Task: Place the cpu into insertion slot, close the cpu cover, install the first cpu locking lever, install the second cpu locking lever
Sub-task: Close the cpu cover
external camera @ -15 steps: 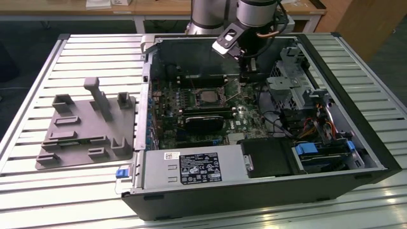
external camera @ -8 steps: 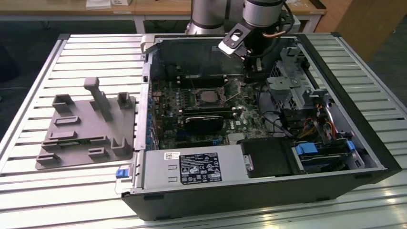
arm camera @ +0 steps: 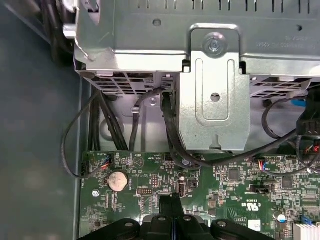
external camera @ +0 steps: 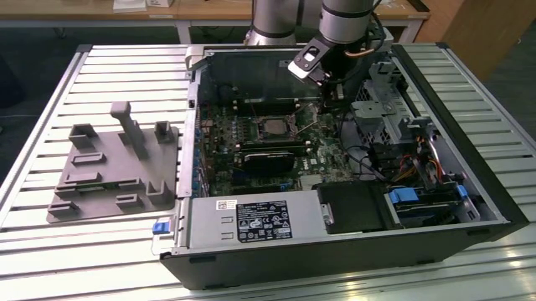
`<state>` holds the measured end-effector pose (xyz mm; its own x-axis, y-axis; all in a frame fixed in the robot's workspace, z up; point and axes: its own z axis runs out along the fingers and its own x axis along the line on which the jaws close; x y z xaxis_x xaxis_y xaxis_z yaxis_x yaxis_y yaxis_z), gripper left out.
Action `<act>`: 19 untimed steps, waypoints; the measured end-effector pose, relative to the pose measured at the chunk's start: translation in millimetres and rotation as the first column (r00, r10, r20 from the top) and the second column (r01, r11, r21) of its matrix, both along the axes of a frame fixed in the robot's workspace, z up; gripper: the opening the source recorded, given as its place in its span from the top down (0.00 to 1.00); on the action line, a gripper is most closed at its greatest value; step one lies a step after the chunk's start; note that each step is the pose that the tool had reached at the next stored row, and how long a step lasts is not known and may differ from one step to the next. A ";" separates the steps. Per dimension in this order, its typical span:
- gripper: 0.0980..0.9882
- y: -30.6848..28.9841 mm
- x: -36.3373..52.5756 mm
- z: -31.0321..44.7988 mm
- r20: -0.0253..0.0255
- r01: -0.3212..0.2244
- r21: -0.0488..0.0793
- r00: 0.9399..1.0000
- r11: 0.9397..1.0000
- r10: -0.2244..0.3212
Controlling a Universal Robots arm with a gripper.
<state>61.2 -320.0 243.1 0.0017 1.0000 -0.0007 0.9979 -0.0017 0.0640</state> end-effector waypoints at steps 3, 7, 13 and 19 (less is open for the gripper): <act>1.00 0.0 0.2 -4.2 -0.003 0.000 0.000 1.000 1.000 0.000; 1.00 0.0 0.3 -9.1 -0.006 0.000 0.000 1.000 1.000 0.000; 1.00 0.0 0.3 -11.5 -0.008 0.000 0.000 1.000 1.000 0.000; 1.00 0.0 0.5 -11.8 -0.026 0.000 0.000 1.000 1.000 0.000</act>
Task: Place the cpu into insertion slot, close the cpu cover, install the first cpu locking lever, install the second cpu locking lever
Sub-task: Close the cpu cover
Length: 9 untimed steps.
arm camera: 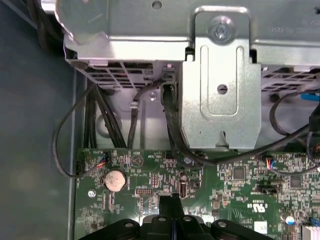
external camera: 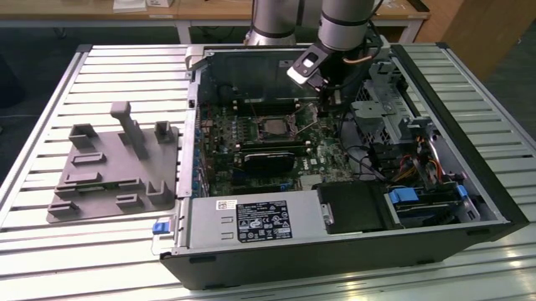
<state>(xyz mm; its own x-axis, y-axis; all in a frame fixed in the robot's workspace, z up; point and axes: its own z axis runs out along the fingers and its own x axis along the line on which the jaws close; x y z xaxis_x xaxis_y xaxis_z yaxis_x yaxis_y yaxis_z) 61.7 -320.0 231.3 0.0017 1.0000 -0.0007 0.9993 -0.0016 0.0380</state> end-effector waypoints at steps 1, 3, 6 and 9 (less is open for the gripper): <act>1.00 0.0 0.1 0.0 -0.010 0.000 0.000 1.000 1.000 0.000; 1.00 0.0 0.5 -0.1 -0.029 0.000 0.000 1.000 1.000 0.000; 1.00 0.0 0.9 -0.1 -0.054 0.000 0.000 0.999 1.000 0.000; 1.00 0.0 1.0 -0.1 -0.068 0.000 0.000 0.998 1.000 0.000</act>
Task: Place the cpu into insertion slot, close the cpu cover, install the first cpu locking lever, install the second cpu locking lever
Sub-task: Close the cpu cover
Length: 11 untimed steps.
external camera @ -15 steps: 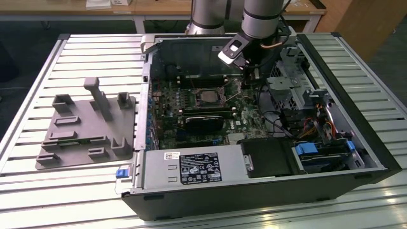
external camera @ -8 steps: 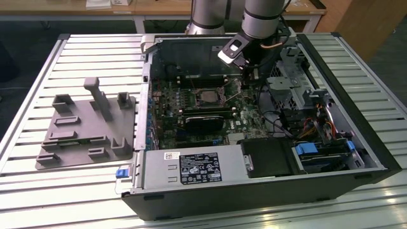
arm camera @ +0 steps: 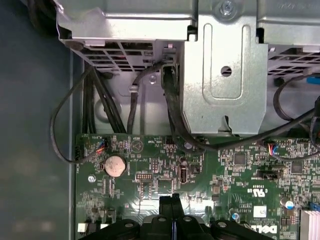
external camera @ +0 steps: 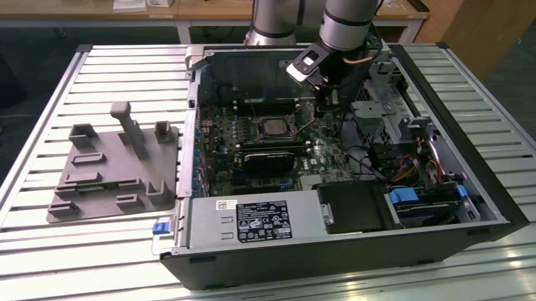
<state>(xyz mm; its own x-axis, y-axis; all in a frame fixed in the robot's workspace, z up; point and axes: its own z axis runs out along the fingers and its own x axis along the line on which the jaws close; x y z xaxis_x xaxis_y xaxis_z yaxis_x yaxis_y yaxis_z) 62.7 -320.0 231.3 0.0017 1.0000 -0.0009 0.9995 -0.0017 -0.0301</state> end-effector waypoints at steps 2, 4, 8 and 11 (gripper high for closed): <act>1.00 0.0 0.0 0.0 -0.002 0.000 0.000 1.000 1.000 0.000; 1.00 0.0 0.0 0.0 -0.003 0.000 0.000 1.000 1.000 0.000; 1.00 0.0 -2.6 0.0 -0.004 0.000 0.000 1.000 1.000 0.000; 1.00 0.0 -6.6 0.0 -0.003 0.000 0.000 1.000 1.000 0.000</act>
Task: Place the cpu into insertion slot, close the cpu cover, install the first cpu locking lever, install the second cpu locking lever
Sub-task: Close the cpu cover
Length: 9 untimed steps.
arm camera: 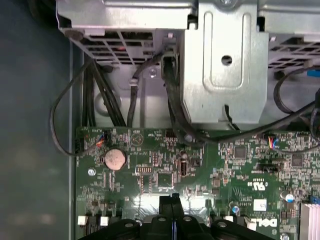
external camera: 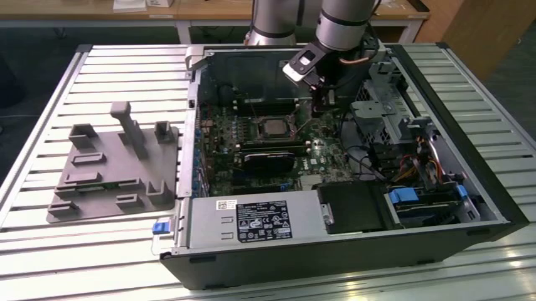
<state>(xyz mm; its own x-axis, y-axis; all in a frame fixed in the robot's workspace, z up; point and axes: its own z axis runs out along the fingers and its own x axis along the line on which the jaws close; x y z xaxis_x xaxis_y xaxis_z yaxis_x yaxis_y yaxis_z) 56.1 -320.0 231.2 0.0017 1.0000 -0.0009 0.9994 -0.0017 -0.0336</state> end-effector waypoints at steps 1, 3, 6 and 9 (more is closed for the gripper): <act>1.00 0.0 -1.3 0.0 0.000 0.000 0.000 1.000 1.000 0.000; 1.00 0.0 -4.5 0.0 0.000 0.000 0.000 1.000 1.000 0.000; 1.00 0.0 -10.3 0.0 0.000 0.000 0.000 1.000 1.000 0.000; 1.00 0.0 -17.2 0.0 0.001 0.000 0.000 1.000 1.000 0.000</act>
